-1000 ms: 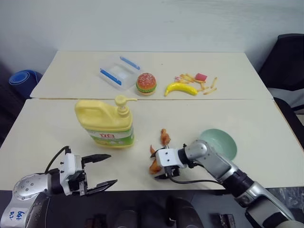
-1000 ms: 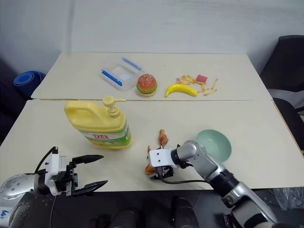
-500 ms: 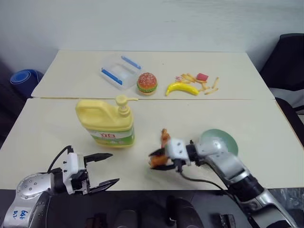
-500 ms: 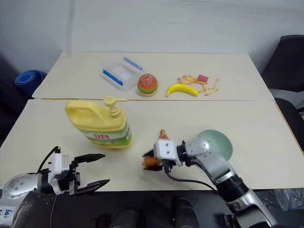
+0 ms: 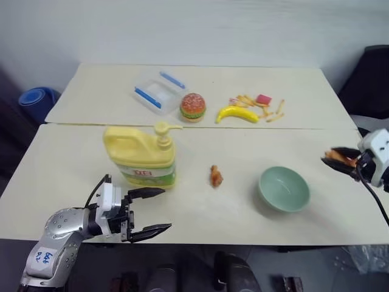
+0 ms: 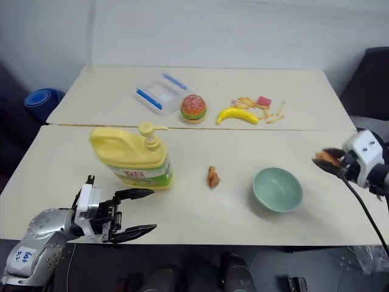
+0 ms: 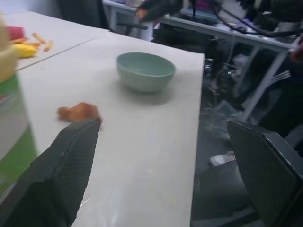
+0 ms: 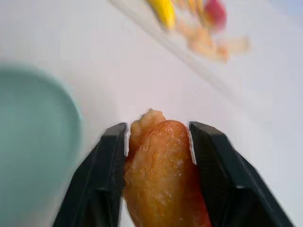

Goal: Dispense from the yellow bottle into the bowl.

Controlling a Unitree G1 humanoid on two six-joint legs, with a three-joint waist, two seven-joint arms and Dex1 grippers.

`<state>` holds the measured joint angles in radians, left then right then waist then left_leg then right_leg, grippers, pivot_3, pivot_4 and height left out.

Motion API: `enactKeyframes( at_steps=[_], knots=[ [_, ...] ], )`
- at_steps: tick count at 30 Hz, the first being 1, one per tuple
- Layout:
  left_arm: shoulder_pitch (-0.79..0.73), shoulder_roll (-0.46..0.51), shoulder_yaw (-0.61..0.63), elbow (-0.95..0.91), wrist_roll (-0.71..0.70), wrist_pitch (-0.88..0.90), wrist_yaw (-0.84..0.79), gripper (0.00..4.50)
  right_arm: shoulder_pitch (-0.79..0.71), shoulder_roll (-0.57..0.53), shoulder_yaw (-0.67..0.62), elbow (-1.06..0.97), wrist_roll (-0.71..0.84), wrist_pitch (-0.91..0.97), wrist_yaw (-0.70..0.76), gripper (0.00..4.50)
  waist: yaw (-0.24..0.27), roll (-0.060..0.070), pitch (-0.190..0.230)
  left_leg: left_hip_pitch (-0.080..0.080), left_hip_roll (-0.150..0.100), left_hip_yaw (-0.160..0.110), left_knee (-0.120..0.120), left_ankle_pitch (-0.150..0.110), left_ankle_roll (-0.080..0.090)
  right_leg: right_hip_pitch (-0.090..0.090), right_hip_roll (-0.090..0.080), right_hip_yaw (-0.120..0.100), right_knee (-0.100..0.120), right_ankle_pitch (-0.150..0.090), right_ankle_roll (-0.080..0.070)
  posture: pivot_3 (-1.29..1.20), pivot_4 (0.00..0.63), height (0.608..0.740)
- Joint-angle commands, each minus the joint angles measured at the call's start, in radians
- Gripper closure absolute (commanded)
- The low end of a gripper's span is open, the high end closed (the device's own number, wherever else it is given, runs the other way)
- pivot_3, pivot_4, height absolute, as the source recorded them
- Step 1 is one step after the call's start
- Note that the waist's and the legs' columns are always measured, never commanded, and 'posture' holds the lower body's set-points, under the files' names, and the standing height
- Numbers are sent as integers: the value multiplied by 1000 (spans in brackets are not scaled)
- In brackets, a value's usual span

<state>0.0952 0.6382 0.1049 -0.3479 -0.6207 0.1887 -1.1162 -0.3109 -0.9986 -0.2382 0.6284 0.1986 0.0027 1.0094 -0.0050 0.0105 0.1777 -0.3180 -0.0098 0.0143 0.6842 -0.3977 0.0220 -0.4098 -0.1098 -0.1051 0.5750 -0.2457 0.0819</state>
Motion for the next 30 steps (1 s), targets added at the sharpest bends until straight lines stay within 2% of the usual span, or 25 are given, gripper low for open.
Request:
enactKeyframes(
  at_steps=[1,3,4,7,10,12,15,17,20,21,24,28,30],
  knots=[
    [-14,-19,13,-35,-28,-4,14,0,-95,21,31,214,-63,-146,-20,2769,-13,4,2,0,1,3,0,0,0,0,1,0,1,0,0,0,150,740],
    [-17,-27,17,-37,-33,0,26,0,-141,43,41,306,-71,-177,-18,2769,-25,6,2,1,2,5,-1,1,-2,1,2,0,2,0,1,0,150,740],
    [-16,-28,17,-38,-31,0,27,0,-155,51,39,333,-66,-187,-6,2068,-25,6,2,2,3,5,-1,2,-3,0,4,1,3,0,1,0,150,740],
    [-6,-27,26,-49,-32,4,37,0,-174,48,24,364,-56,-219,15,1132,-22,8,3,2,5,4,-1,2,-5,0,5,3,4,0,0,0,150,740],
    [14,-28,55,-35,-26,-10,48,0,-163,23,2,278,-6,-211,115,36,-19,8,3,3,5,2,0,2,-5,0,5,3,2,0,0,0,150,740],
    [30,-30,68,-24,-8,-31,49,0,-146,17,-9,173,40,-142,178,10,-18,8,3,3,5,0,0,2,-5,-1,4,2,1,1,0,0,150,740],
    [57,-50,121,44,41,-105,81,0,-107,35,30,-280,211,209,226,10,-18,11,4,2,5,-2,0,2,-5,-1,3,1,0,1,0,0,150,740],
    [73,-49,147,92,56,-138,79,0,-112,111,124,-540,259,437,125,10,-23,12,4,2,5,-3,0,2,-6,-1,3,1,1,0,0,0,150,740],
    [90,-36,159,125,63,-156,60,0,-150,217,281,-748,224,659,-21,10,-21,6,1,3,9,-5,0,0,-11,-2,6,-1,1,0,-3,0,150,740],
    [92,-33,159,128,63,-159,56,0,-161,233,313,-776,209,706,-48,10,-19,6,1,2,9,-6,0,-1,-12,-2,6,-2,2,-1,-4,0,150,740],
    [94,-29,168,134,63,-165,57,0,-230,391,436,-784,146,837,-203,10,5,6,1,-2,7,-7,0,-1,-11,-6,4,-2,2,-1,-4,0,150,740],
    [104,-34,171,118,66,-167,65,0,-302,525,565,-667,-6,818,-348,10,10,6,1,-6,2,-8,0,1,-6,-8,-1,-3,4,0,-4,0,150,740],
    [111,-36,171,108,65,-167,71,0,-322,559,599,-611,-45,798,-373,10,4,3,0,-5,0,-7,0,2,-5,-7,-2,-3,5,0,-3,0,150,740]
  ],
)
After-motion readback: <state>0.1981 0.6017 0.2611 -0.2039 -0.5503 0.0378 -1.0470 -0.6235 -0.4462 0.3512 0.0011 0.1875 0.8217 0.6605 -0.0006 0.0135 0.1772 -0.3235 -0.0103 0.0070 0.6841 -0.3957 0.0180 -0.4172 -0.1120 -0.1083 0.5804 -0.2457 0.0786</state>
